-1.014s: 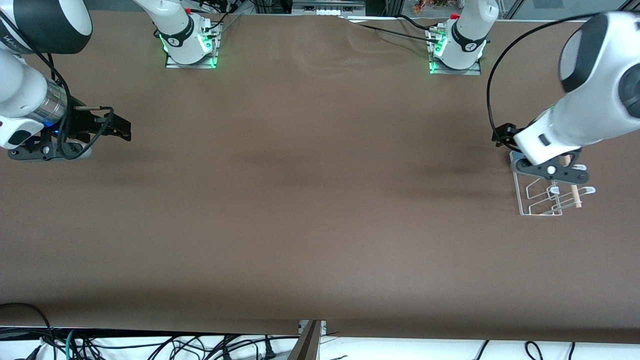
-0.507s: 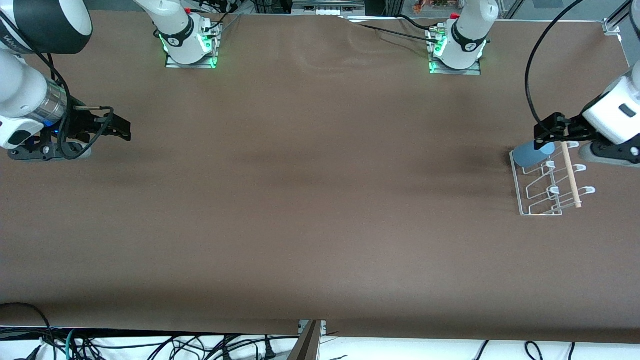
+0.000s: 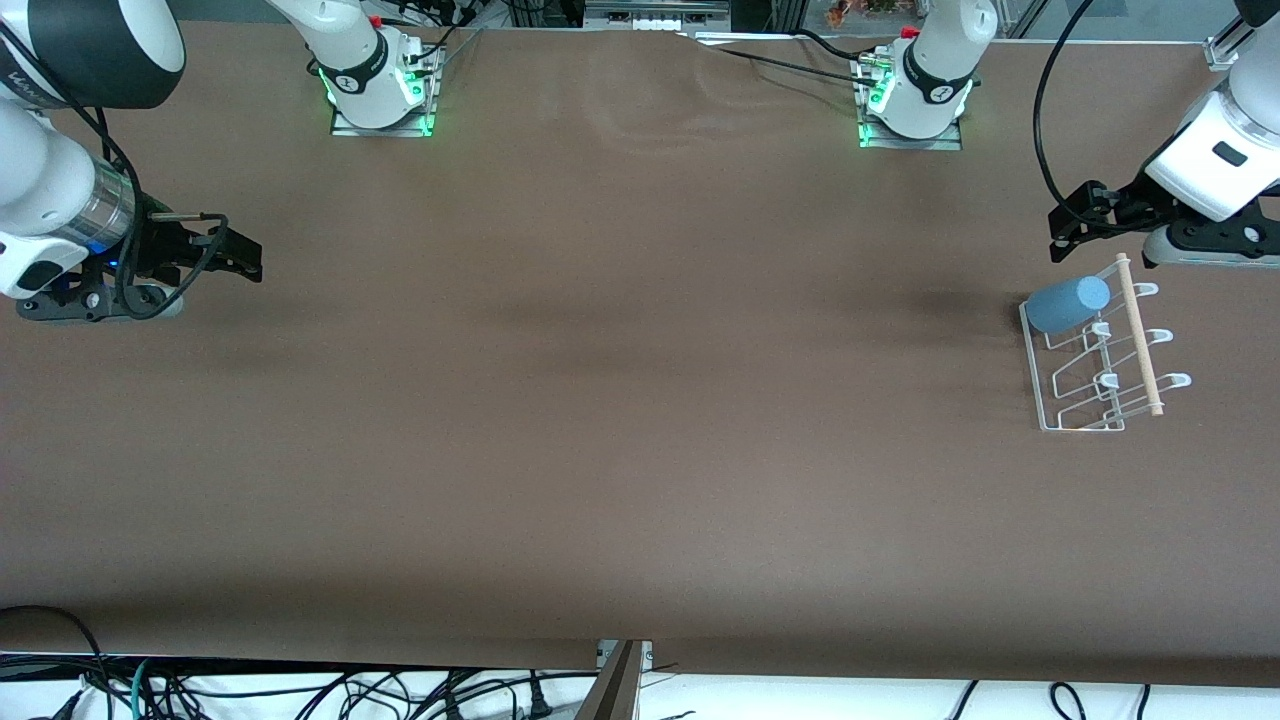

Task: Transfer cup to left arm and place on rack
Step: 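Open the left gripper and raise it away from the rack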

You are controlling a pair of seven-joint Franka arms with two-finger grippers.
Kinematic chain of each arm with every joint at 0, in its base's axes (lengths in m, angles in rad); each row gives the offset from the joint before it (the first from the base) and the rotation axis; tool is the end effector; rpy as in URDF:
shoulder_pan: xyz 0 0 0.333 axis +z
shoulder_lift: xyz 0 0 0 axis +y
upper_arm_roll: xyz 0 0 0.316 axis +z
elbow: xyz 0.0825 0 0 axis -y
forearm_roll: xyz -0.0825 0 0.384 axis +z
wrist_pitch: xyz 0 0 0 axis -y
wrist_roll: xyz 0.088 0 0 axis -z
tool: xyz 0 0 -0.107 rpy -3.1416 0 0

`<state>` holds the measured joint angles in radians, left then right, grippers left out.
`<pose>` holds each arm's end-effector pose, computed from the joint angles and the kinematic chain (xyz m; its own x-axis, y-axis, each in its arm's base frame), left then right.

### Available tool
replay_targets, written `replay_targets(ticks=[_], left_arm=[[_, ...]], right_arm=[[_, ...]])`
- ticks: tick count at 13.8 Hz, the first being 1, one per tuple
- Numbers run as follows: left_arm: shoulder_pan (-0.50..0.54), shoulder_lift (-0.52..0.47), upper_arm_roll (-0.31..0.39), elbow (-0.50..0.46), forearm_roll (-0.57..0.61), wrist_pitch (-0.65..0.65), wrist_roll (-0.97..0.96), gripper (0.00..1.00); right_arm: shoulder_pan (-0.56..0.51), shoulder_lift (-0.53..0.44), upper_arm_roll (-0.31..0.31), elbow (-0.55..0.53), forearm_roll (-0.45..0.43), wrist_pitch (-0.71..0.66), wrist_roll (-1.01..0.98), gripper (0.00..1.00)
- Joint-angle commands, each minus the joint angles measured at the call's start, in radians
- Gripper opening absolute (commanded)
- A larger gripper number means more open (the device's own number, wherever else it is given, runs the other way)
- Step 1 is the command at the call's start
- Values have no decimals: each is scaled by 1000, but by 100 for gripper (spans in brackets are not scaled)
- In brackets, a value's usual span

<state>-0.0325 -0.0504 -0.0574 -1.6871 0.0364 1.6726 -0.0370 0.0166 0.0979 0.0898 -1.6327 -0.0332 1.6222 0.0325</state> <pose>0.5449 -0.0463 0.6060 0.9977 -0.0566 0.0372 -0.0552 -0.9978 -0.0378 0.5784 0.0562 0.5441 0.9914 0.0755 -0.1070 0.0788 -0.9965 0.0275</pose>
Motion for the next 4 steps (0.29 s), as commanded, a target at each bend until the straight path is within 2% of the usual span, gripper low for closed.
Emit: replay_targets(ticks=[1,4], left_arm=[[-4,-28,-1,-39,-13,26,-15,100],[3,-25,-1,-39,-10,21,-15,100]], right_arm=[[-10,0,13,8,-14,-13,-8,99],[-7,2,13,8,-14,-12,-3,99]])
